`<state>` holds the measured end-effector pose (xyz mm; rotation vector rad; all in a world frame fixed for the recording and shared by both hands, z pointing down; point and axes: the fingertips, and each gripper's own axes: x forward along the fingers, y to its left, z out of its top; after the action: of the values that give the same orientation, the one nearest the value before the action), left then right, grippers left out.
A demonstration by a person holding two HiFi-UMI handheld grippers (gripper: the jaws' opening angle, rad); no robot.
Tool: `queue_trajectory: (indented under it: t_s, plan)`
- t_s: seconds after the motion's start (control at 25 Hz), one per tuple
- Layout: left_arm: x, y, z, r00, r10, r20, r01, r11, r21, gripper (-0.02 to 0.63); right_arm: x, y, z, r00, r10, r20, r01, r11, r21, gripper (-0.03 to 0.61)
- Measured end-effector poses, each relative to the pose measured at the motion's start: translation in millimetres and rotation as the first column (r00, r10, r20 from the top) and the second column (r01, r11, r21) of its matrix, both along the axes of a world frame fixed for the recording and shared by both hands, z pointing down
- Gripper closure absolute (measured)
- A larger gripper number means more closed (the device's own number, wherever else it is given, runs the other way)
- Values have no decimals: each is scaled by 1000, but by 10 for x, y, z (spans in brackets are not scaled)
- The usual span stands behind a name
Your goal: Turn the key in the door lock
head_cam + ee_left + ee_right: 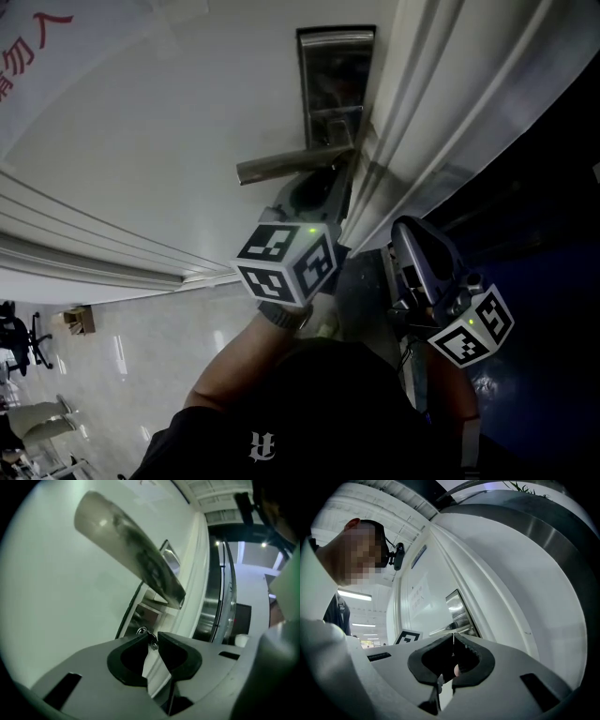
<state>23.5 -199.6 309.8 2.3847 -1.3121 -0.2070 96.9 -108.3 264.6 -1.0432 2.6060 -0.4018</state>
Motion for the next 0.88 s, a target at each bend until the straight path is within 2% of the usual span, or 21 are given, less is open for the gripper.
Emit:
queue_trajectory:
  t_s: [0.12, 0.24, 0.32, 0.4, 0.48, 0.56, 0.72, 0.76, 0.88]
  plan:
    - [17, 12, 1, 992, -15, 129, 8, 999, 54, 549, -7, -2, 8, 1000, -4, 3, 4, 1000, 0, 563]
    - [33, 36, 16, 970, -35, 240, 13, 996, 93, 549, -21, -4, 18, 1000, -6, 4, 6, 1000, -2, 561]
    - [40, 38, -8, 943, -71, 325, 24, 989, 146, 549, -27, -1, 16, 1000, -7, 5, 7, 1000, -2, 563]
    - [50, 42, -23, 895, -119, 429, 31, 978, 208, 549, -25, 3, 12, 1000, -9, 7, 9, 1000, -1, 563]
    - [68, 49, -28, 824, -172, 540, 23, 962, 271, 552, -19, 5, 6, 1000, -11, 7, 11, 1000, 0, 563]
    - [93, 60, -28, 730, -227, 644, -3, 942, 335, 558, -12, 12, -4, 1000, -11, 8, 11, 1000, 3, 563]
    - [149, 82, -4, 499, -335, 799, -95, 895, 435, 573, 8, 28, -21, 1000, -6, 7, 6, 1000, 8, 562]
    - [158, 85, 4, 452, -352, 820, -119, 887, 447, 577, 13, 31, -25, 1000, -5, 8, 5, 1000, 9, 563]
    - [172, 89, 23, 352, -380, 855, -179, 870, 460, 581, 36, 41, -31, 1000, 2, 10, -2, 1000, 12, 563]
